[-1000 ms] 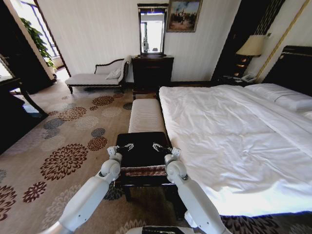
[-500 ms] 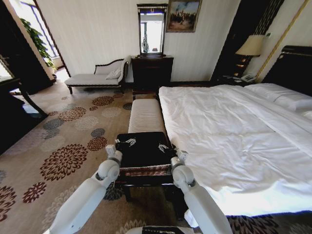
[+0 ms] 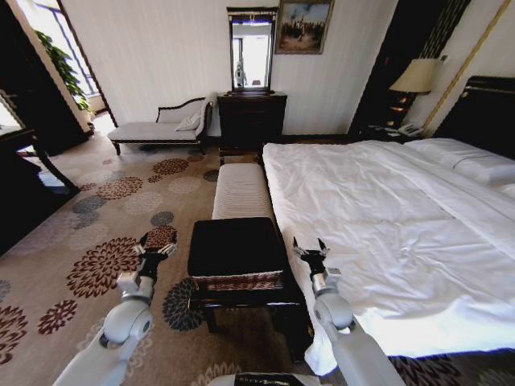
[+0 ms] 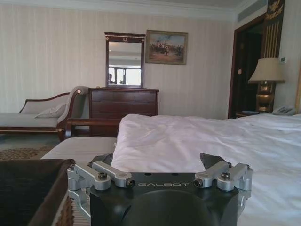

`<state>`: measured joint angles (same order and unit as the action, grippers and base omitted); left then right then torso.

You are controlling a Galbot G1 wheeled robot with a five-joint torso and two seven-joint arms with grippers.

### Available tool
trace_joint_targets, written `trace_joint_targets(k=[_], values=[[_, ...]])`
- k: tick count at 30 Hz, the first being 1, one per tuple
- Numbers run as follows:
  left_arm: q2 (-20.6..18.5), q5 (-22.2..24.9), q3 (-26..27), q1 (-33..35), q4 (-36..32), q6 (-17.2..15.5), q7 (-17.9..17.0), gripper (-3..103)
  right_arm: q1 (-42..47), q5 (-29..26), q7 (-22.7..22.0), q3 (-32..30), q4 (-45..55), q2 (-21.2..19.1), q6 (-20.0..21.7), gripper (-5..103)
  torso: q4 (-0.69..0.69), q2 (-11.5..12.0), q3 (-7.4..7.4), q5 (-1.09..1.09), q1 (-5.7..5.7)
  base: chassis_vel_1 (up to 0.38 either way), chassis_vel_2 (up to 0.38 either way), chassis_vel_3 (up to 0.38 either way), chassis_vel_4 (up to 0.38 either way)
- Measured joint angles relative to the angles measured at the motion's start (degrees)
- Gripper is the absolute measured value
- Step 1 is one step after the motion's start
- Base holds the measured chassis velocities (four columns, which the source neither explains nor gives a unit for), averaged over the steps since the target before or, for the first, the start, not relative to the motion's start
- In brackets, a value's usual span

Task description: Fold the clothes on the bed and place them into the basket.

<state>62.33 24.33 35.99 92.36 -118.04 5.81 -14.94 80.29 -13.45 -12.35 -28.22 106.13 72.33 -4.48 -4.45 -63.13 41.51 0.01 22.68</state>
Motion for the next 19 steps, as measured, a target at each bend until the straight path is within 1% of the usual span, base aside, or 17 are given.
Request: trace_joint_targets(k=[1, 4, 6, 7, 11, 17, 19], values=[[0.0, 0.0, 0.0, 0.0, 0.0, 0.0, 0.0, 100, 0.0, 0.0, 0.0, 0.0, 0.0, 0.0, 0.0, 100, 0.0, 0.0, 0.0, 0.0, 0.0, 0.0, 0.0, 0.0, 0.0], [2.21, -1.86, 1.29, 3.64, -1.06, 1.66, 0.8, 100, 2.87, 1.07, 1.44, -4.75, 0.66, -0.54, -2.72, 100, -0.01, 0.0, 0.0, 0.0, 0.0, 0.0, 0.0, 0.0, 0.0], [2.97, -3.33, 1.36, 5.02, -1.61, 2.6, 0.98, 100, 4.38, 1.59, 2.11, -7.57, 1.04, -0.8, -4.06, 100, -0.01, 0.0, 0.0, 0.0, 0.0, 0.0, 0.0, 0.0, 0.0], [2.97, -3.33, 1.36, 5.02, -1.61, 2.6, 0.98, 100, 4.38, 1.59, 2.11, -7.57, 1.04, -0.8, -4.06, 100, -0.01, 0.0, 0.0, 0.0, 0.0, 0.0, 0.0, 0.0, 0.0], [4.67, -5.85, 1.64, 7.47, -2.07, 4.23, 1.61, 100, 8.73, 1.5, 3.74, -13.45, 2.58, -0.76, -6.52, 100, -0.02, 0.0, 0.01, -0.01, 0.01, 0.0, 0.0, 0.0, 0.0], [6.18, -6.33, 3.74, 9.73, -1.88, 5.52, 2.24, 100, 13.68, 0.74, 5.38, -17.04, 4.15, -0.15, -8.96, 100, -0.01, 0.0, 0.01, 0.0, 0.01, 0.0, 0.0, 0.0, 0.0], [6.38, -6.33, 4.01, 10.03, -1.85, 5.73, 2.34, 100, 14.49, 0.69, 5.68, -17.39, 4.48, 0.04, -9.32, 100, -0.01, 0.0, 0.01, 0.0, 0.01, 0.0, 0.0, 0.0, 0.0]])
